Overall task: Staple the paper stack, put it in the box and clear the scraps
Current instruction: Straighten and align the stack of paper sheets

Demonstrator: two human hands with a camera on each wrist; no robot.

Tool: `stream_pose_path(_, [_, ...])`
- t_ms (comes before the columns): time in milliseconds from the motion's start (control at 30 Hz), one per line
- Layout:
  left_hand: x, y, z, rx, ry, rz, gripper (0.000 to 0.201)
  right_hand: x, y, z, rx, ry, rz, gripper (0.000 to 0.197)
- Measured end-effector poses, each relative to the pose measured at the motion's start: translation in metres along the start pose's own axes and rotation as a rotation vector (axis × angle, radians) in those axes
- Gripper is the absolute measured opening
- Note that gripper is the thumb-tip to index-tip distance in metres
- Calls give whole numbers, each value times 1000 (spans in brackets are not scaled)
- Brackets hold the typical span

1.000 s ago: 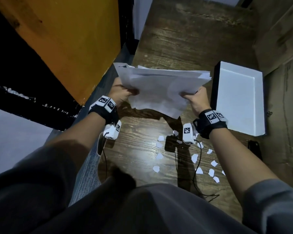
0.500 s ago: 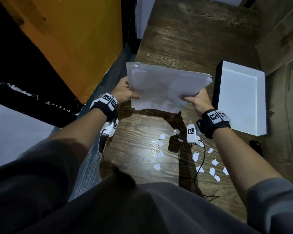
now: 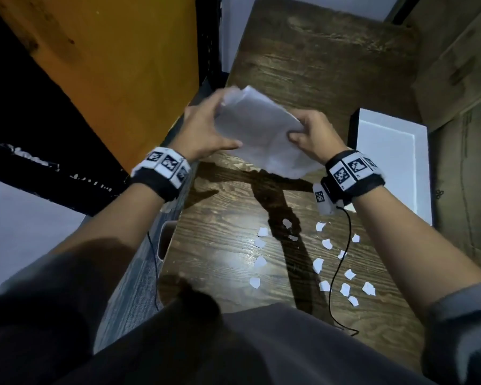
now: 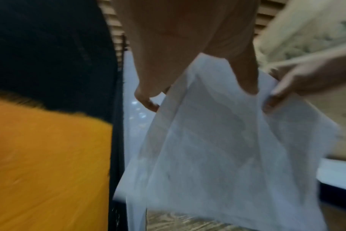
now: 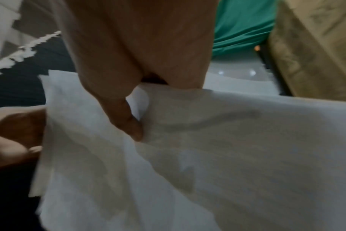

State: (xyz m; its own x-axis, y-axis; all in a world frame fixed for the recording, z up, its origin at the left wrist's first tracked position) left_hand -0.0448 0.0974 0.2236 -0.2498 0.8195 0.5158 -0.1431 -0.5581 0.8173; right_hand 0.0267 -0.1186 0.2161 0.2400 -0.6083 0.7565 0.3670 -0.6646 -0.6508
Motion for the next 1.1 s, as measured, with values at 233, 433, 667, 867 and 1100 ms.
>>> stream_pose_path(233, [-14, -37, -2, 286, 178, -177, 35, 1, 34, 2, -49, -46, -206, 17])
stream_pose_path(433, [-1, -79, -18, 430, 213, -294, 27, 28, 113, -29, -332, 12, -48, 26])
stream_pose_path(667, [-3, -90, -23, 521, 281, -428, 29, -1, 143, -44, -531, 114, 596, 63])
stream_pose_path(867, [-14, -94, -38, 569, 530, -453, 28, -11, 131, -41, -544, 380, 657, 38])
stream_pose_path(1100, [-43, -109, -70, 654, 464, -350, 43, -43, 148, -59, -627, 433, 606, 41])
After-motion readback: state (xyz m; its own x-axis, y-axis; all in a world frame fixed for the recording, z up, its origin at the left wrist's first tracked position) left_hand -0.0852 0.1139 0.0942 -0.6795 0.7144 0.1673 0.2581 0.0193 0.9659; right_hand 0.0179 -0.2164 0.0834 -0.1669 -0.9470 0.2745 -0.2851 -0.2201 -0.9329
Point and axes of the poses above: each hand's wrist, its own z-axis towards the middle knuckle, its own x-axis out of the back of the hand, y = z × x, the point moved 6 cm from there along z, towards the middle knuckle, and after that the axes turned 7 degrees about y, right-handed, at the moved point
